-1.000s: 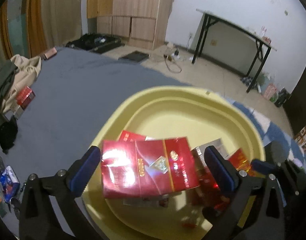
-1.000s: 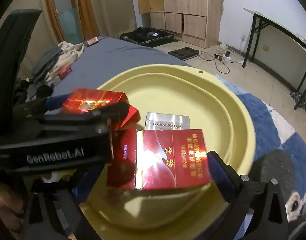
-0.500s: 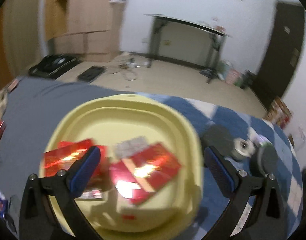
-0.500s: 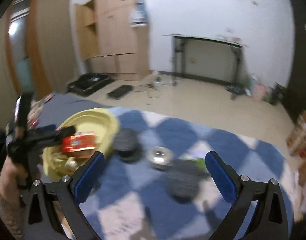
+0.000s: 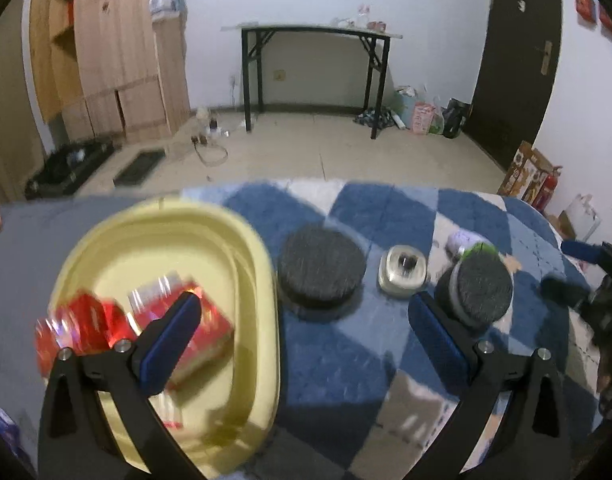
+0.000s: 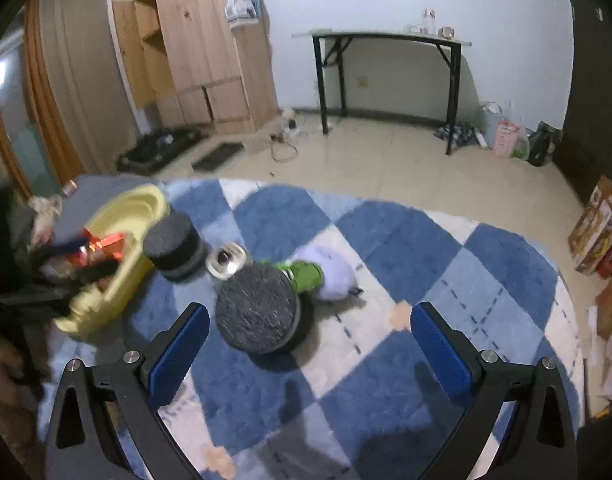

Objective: Organize rigid objects
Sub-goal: 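Move both grippers toward the black foam pads beside the tray, then grasp a black foam pad with each gripper and drop both into the tray, then move both grippers toward the white device and lavender plush, then grasp the white Hello Kitty device with the left gripper while the right gripper grasps the lavender plush, then carry the device and plush over the yellow tray and release both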

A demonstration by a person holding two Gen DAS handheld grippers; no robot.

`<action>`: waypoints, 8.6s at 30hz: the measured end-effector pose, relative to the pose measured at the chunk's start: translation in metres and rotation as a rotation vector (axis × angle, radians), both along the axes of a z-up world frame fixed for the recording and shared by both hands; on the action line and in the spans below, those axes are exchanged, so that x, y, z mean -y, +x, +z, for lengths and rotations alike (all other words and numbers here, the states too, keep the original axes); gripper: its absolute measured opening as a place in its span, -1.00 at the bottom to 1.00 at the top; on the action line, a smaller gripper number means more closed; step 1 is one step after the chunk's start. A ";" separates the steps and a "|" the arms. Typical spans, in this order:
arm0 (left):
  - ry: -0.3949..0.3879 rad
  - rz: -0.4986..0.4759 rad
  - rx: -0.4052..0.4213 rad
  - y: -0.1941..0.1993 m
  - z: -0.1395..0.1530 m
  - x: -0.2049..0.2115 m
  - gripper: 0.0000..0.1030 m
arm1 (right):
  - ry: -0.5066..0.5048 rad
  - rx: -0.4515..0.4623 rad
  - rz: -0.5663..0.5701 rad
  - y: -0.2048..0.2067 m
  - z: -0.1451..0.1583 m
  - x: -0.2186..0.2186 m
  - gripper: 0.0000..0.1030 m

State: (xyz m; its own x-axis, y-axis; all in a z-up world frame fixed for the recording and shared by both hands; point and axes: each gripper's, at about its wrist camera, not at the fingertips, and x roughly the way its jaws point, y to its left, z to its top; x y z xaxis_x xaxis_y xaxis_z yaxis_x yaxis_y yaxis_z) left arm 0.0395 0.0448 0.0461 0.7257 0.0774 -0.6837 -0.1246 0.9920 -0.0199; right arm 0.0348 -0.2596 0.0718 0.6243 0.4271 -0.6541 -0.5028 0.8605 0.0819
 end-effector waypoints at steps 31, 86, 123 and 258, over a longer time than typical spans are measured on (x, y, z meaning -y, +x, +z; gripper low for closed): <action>-0.092 -0.193 -0.040 0.083 -0.054 -0.004 1.00 | -0.223 -0.062 -0.036 0.036 -0.066 -0.098 0.95; -0.129 0.216 0.178 -0.024 0.030 -0.185 0.34 | -0.010 0.128 0.081 -0.036 0.011 -0.100 0.33; -0.217 0.456 0.005 -0.003 -0.026 -0.222 0.96 | -0.154 0.067 0.337 0.048 -0.039 -0.330 0.92; -0.105 -0.243 -0.018 0.074 -0.038 0.031 0.10 | -0.019 0.072 -0.030 0.048 -0.082 -0.043 -0.83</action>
State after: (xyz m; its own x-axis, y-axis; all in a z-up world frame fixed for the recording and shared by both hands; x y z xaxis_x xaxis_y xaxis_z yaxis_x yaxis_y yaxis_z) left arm 0.1131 0.0139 0.0082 0.7019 -0.1698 -0.6918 0.1158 0.9854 -0.1244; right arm 0.0828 -0.2165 -0.0107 0.6823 0.3959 -0.6146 -0.4811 0.8762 0.0303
